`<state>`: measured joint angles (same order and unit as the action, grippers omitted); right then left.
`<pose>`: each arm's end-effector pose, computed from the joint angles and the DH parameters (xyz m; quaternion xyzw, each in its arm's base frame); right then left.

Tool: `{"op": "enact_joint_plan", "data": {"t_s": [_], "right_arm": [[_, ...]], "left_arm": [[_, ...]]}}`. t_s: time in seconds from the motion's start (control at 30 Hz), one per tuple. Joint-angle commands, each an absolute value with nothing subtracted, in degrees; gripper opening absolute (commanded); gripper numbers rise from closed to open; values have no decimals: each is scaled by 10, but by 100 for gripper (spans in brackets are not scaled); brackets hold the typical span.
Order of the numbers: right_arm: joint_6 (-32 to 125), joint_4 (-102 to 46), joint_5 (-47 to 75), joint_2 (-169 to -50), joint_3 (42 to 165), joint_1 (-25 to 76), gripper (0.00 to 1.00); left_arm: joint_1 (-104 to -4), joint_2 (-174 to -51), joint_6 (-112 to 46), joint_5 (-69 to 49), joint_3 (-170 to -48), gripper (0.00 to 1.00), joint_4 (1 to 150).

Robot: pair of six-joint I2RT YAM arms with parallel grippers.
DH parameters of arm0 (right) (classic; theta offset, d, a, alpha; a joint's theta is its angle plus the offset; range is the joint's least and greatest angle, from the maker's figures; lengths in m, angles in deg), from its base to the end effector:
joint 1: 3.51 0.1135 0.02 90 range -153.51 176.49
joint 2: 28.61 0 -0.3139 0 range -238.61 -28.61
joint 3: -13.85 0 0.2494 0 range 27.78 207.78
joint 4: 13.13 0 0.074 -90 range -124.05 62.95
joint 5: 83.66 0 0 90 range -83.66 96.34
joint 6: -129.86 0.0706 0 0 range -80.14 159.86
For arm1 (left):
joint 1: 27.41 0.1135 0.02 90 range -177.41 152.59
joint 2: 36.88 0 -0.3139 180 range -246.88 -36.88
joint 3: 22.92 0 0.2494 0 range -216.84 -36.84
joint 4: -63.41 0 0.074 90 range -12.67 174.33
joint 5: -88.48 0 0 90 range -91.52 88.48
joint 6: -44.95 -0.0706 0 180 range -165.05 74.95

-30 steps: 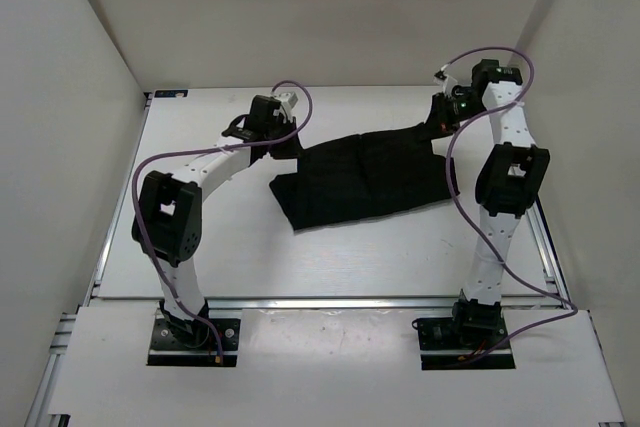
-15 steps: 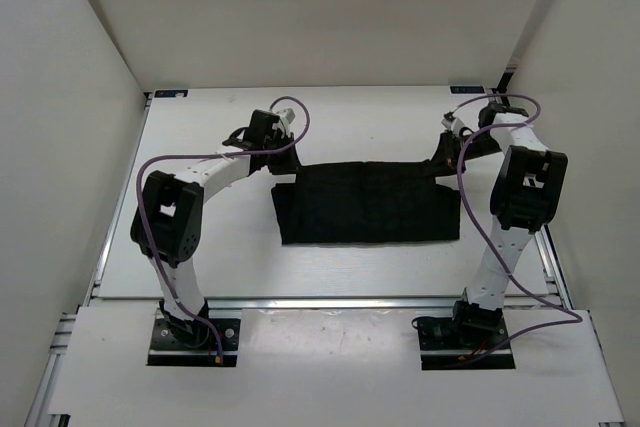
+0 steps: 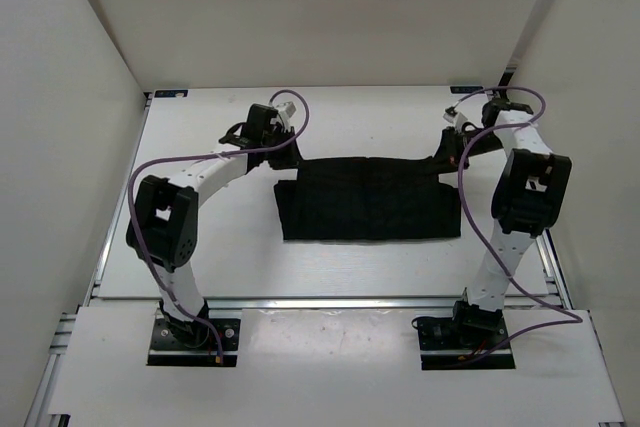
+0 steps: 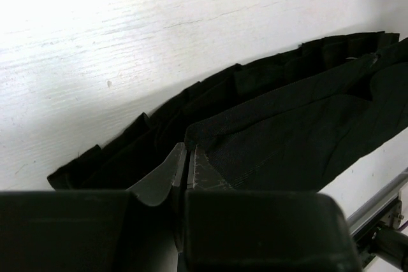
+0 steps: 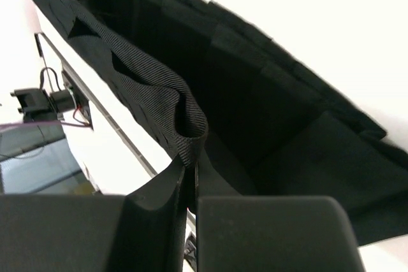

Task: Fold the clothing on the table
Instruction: Fold the skirt

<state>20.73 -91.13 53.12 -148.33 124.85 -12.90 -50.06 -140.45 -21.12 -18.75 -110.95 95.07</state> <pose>0.4318 -0.0193 0.2262 -0.0892 0.9132 0.3781 0.1232 0.3888 -0.1849 0.2480 0.0444 0.9211 -0.2707 0.2762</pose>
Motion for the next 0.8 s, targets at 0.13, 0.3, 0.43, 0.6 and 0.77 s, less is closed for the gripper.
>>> {"op": "enact_joint_plan", "data": {"t_s": [0.13, 0.3, 0.43, 0.6, 0.77], "right_arm": [[193, -841, 529, -1306, 1163, -149, 0], [221, -808, 480, -1311, 1080, -149, 0], [245, -781, 472, -1326, 1049, -135, 0], [277, -763, 483, -1368, 1070, -136, 0], [281, -763, 454, -1408, 1100, -123, 0]], "left_arm": [[-523, -1285, -255, -162, -1076, 1, 932], [-503, -1280, -239, -189, -1024, 0, 931], [-503, -1303, -238, -199, -1015, 0, 941], [-504, -1342, -236, -185, -1057, 0, 953], [-503, -1392, -241, -183, -1101, 0, 973]]}}
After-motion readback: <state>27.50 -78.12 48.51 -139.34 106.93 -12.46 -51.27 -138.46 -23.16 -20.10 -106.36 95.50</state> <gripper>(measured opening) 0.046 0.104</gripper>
